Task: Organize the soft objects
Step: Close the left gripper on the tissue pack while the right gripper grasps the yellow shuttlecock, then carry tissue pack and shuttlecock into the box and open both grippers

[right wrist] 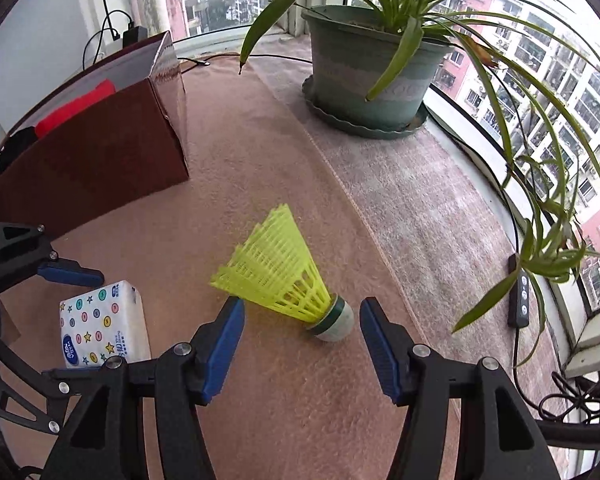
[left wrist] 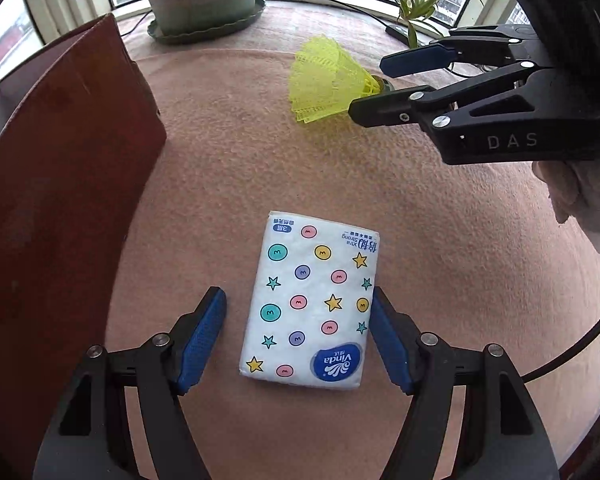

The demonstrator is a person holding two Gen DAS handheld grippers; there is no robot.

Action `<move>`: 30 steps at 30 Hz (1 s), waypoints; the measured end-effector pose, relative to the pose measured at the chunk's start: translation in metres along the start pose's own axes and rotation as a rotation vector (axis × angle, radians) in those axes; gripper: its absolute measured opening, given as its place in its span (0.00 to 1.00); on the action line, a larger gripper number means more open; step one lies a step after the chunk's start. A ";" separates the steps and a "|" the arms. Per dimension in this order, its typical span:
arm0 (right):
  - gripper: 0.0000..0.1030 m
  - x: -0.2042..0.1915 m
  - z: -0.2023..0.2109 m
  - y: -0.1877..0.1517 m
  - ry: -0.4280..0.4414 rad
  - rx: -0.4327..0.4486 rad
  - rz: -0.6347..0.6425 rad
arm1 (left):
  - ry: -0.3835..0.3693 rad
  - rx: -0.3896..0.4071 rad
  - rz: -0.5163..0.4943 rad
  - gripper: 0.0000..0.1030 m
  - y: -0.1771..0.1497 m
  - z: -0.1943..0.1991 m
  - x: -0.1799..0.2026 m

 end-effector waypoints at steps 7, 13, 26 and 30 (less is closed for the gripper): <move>0.54 0.000 -0.018 0.010 0.009 -0.021 0.001 | -0.005 0.021 0.019 0.62 0.002 0.001 -0.004; 0.53 0.001 -0.034 0.011 -0.015 -0.051 0.011 | 0.001 0.037 0.023 0.50 0.002 0.002 -0.010; 0.24 0.003 -0.004 -0.007 -0.015 -0.001 -0.127 | -0.034 0.060 0.058 0.49 -0.011 0.017 -0.011; 0.24 0.004 0.019 -0.009 -0.030 0.038 -0.164 | -0.050 0.080 0.066 0.49 -0.012 0.030 -0.008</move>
Point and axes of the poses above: each gripper's, at about its wrist camera, not at the fingertips, and z roughly against the way its jaws point, x to its right, y to its top, the point moved 10 cm from there along -z, roughly the way its jaws point, and after that the axes turned 7 degrees about x, right-handed, at the moved point
